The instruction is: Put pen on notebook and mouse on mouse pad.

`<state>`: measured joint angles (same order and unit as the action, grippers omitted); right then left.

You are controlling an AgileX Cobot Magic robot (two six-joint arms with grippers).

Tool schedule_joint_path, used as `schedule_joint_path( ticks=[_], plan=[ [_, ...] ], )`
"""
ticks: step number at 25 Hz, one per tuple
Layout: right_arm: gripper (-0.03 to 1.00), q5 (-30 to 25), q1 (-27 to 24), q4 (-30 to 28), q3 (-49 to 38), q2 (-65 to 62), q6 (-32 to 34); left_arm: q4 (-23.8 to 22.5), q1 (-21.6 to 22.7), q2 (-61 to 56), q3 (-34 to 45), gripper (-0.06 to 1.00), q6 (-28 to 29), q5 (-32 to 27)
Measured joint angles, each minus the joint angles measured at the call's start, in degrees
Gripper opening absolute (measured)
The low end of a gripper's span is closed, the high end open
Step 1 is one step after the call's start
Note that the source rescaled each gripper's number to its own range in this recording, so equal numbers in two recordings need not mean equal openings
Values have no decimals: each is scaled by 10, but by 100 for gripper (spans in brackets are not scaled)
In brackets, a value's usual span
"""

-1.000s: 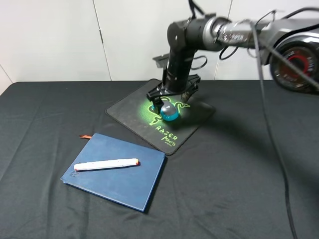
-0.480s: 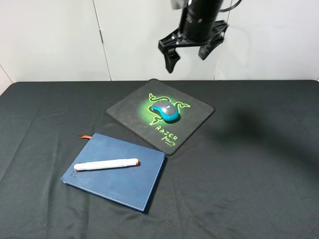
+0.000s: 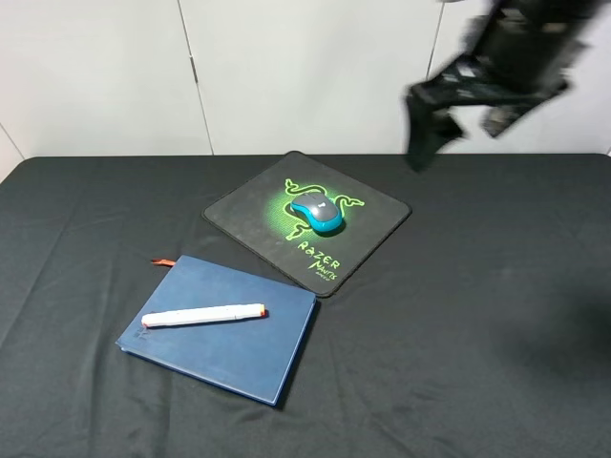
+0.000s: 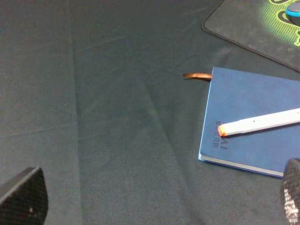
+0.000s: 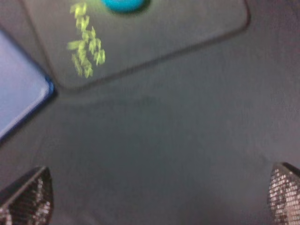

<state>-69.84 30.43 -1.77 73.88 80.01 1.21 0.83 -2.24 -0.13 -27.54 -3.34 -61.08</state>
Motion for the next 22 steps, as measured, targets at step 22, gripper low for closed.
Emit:
schedule_joint_path(
  ticks=[22],
  plan=[
    [100, 53, -166, 4, -386, -611, 33, 0, 0, 0, 0, 100, 0, 0]
  ],
)
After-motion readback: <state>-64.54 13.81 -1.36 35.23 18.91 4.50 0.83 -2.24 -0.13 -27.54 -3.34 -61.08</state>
